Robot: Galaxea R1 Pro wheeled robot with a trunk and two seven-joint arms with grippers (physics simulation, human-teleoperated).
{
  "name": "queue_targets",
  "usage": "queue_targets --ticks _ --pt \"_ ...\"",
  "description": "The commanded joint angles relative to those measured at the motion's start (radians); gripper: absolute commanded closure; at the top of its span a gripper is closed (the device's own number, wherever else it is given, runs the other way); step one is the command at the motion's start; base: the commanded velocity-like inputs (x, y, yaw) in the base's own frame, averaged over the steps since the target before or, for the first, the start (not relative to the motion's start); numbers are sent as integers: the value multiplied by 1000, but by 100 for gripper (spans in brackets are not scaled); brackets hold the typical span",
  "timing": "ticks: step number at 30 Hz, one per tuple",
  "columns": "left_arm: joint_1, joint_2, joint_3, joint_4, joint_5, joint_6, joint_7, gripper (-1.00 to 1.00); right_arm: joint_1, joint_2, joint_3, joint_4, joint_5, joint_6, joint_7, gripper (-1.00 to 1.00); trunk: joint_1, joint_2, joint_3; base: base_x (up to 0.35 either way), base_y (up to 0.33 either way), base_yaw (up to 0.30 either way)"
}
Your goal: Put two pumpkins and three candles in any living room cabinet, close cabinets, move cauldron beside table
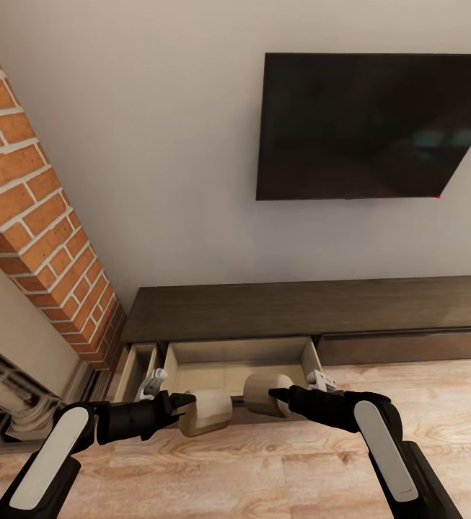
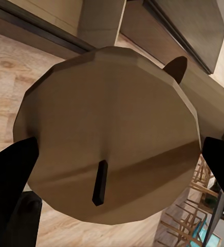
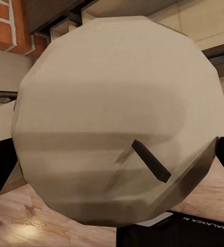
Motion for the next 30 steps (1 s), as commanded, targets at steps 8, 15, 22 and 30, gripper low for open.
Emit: queue_targets --ticks 8,15,22,30 --pt "-1 0 -1 -1 12 1 10 100 -1 -1 1 -1 -11 2 -9 100 -4 6 2 0 0 0" --pt "-1 0 -1 -1 12 1 10 100 -1 -1 1 -1 -11 2 -9 100 -23 41 18 0 0 0" --pt "-1 0 -1 -1 11 1 10 100 -1 -1 1 -1 -11 2 -9 100 -31 55 24 0 0 0" --pt "-1 0 -1 -1 10 0 10 100 -1 -1 1 -1 -11 2 -10 100 -31 55 24 189 15 0"
